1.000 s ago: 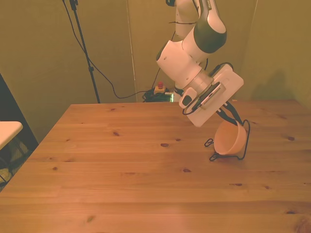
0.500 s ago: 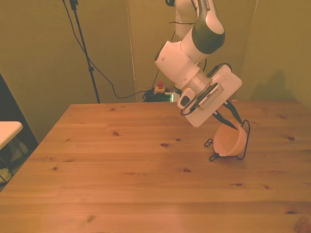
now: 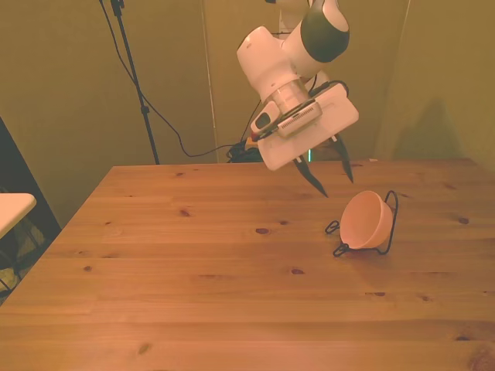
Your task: Load the bowl
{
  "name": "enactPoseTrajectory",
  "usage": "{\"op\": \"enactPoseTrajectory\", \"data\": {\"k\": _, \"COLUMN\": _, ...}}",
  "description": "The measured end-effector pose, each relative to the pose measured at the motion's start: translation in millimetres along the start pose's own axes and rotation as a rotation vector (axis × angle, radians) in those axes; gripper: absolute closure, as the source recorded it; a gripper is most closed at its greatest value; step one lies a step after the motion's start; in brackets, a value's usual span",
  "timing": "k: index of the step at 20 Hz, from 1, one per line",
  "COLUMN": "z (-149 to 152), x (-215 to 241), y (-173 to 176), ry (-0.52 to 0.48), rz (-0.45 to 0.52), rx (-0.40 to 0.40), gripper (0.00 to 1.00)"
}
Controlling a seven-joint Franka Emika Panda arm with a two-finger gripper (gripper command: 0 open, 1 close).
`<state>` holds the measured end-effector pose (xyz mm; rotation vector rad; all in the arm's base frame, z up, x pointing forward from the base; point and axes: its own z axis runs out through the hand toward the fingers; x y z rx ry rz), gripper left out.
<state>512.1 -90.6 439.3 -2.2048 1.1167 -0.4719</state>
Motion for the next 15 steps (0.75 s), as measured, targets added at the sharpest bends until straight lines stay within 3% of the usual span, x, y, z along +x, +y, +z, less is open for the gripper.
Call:
{"op": "enactPoseTrajectory", "data": {"k": 3, "z": -10, "x": -11, "y": 27, "ry": 0.099, "rz": 0.012, "rx": -0.075, "gripper": 0.0}}
{"op": "enactPoseTrajectory", "data": {"k": 7, "z": -21, "x": -38, "y": 55, "ry": 0.105, "rz": 0.007, "rx": -0.152, "gripper": 0.0}}
{"op": "enactPoseTrajectory", "data": {"k": 15, "z": -49, "x": -58, "y": 75, "ry": -0.028, "rz": 0.015, "rx": -0.209, "gripper": 0.0}}
